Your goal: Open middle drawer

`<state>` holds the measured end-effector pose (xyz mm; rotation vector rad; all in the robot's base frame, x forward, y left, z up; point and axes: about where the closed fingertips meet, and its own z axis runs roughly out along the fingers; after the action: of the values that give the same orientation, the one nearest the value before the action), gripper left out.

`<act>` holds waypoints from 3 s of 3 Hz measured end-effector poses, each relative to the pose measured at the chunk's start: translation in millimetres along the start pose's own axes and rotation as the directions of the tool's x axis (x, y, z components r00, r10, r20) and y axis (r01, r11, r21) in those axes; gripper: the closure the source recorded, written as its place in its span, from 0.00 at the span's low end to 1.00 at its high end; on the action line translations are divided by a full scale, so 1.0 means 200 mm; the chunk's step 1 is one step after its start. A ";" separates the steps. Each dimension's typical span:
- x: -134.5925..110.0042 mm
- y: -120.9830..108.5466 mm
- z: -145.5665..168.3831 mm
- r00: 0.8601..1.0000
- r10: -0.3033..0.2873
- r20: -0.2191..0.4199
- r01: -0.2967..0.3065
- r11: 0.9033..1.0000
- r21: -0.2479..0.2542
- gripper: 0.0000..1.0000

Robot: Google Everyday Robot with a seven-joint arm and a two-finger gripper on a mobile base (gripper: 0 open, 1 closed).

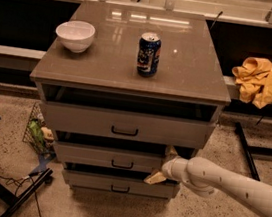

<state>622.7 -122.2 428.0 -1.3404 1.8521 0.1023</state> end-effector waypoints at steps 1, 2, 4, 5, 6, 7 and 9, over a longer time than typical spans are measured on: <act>0.07 -0.05 -0.09 0.993 -0.099 -0.064 0.100 0.995 0.018 0.00; 0.11 -0.08 -0.15 0.983 -0.156 -0.100 0.159 0.987 0.023 0.00; 0.03 -0.06 -0.11 0.973 -0.212 -0.095 0.213 0.977 0.005 0.00; -0.06 0.00 -0.06 0.960 -0.269 -0.072 0.268 0.963 -0.026 0.17; -0.07 0.01 -0.05 0.960 -0.271 -0.070 0.269 0.963 -0.029 0.40; -0.07 0.01 -0.05 0.960 -0.271 -0.068 0.270 0.962 -0.031 0.64; -0.08 0.04 -0.05 0.963 -0.263 -0.055 0.261 0.965 -0.038 1.00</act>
Offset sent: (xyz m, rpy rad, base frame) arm -0.0077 -0.0581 0.0200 -0.2573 -0.0917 0.0649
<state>612.5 -112.1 440.7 -1.6126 1.7093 -0.0487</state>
